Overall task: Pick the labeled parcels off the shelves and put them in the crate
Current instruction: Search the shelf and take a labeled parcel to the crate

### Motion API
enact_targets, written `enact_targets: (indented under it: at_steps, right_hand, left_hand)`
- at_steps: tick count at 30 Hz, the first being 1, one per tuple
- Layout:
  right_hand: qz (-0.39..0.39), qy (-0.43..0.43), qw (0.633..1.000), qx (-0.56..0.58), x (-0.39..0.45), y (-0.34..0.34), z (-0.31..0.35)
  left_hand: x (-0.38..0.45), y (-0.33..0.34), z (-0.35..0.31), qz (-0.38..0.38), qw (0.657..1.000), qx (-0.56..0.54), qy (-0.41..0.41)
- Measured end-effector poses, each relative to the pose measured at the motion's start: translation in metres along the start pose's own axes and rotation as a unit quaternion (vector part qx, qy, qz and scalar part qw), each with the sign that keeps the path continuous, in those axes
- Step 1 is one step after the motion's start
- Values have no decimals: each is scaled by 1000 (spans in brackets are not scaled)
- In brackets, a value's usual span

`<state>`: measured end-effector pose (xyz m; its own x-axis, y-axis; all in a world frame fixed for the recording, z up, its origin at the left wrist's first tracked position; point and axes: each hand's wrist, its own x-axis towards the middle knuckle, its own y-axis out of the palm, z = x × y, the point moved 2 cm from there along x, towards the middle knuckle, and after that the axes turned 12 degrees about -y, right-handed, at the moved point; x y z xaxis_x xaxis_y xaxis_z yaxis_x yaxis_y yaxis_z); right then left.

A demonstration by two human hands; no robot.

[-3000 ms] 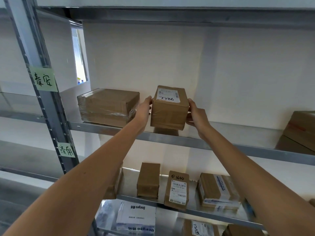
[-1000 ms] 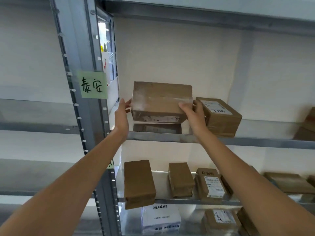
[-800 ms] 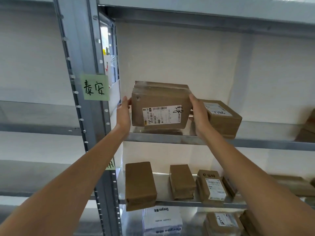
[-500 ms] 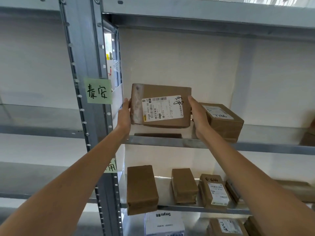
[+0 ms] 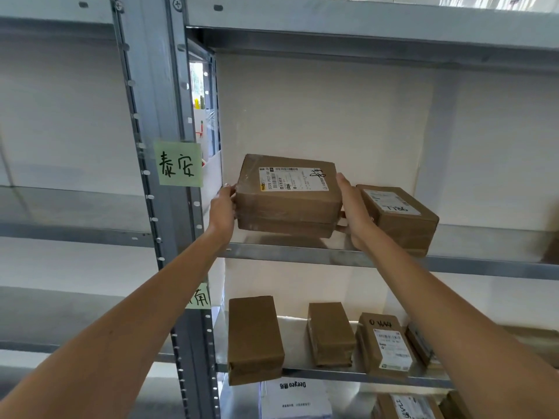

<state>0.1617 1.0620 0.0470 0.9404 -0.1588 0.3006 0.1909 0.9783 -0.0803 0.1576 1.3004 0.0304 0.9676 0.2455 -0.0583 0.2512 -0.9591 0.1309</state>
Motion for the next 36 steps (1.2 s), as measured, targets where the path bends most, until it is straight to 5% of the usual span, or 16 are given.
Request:
enact_targets:
  at_steps: [9, 14, 18, 21, 24, 28, 36]
  right_hand:
    - [54, 34, 998, 10, -3, 4, -19]
    - [23, 3, 1000, 7, -8, 12, -29]
    - [-192, -94, 976, 34, -36, 22, -49]
    - [-259, -244, 932, -65, -76, 34, -64]
    - [-188, -298, 925, -140, -109, 46, -99]
    - [-78, -274, 936, -205, -144, 58, -152]
    - [131, -104, 939, -299, -165, 79, -250]
  left_hand:
    - [3, 3, 25, 12, 997, 33, -72]
    - [2, 6, 33, 17, 995, 18, -92]
    - [-17, 8, 51, -153, 986, -32, 56]
    - [-56, 8, 92, -241, 947, -17, 211]
    - [-72, 7, 145, -211, 958, 25, 191]
    - [-75, -5, 199, -207, 973, 88, 54]
    - [-57, -45, 277, -133, 966, 144, -168]
